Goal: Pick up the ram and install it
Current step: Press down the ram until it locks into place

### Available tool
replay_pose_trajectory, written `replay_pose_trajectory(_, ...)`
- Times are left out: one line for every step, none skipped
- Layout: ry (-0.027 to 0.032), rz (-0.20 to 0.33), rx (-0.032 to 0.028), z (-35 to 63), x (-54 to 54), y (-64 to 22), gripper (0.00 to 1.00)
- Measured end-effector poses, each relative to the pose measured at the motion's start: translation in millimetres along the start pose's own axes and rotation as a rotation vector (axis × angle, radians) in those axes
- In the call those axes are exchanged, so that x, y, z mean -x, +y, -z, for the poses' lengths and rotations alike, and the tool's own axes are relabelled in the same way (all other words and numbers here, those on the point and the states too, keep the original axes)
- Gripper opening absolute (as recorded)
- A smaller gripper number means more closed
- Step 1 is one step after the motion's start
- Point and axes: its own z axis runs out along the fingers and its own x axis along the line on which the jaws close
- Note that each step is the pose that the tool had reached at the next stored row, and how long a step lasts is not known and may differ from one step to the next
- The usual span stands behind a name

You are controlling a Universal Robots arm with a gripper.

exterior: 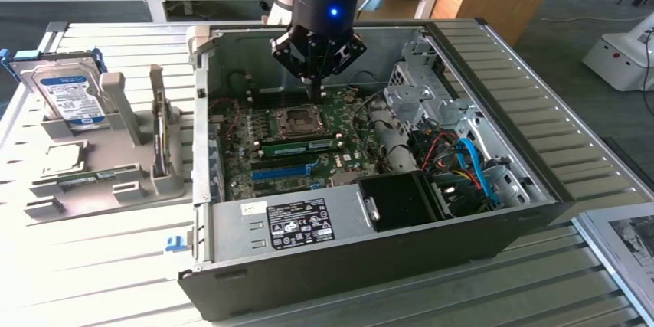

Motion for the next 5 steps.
replay_pose_trajectory(0.0, 0.0, -0.0001, 0.1, 0.0, 0.0, 0.11)
replay_pose_trajectory(0.0, 0.0, -0.0002, 0.5, 0.0, 0.0, 0.11)
replay_pose_trajectory(0.0, 0.0, -0.0003, 0.5, 0.0, 0.0, 0.11)
replay_pose_trajectory(0.0, 0.0, -0.0002, 0.5, 0.0, 0.0, 0.11)
replay_pose_trajectory(0.0, 0.0, -0.0002, 0.5, 0.0, 0.0, 0.11)
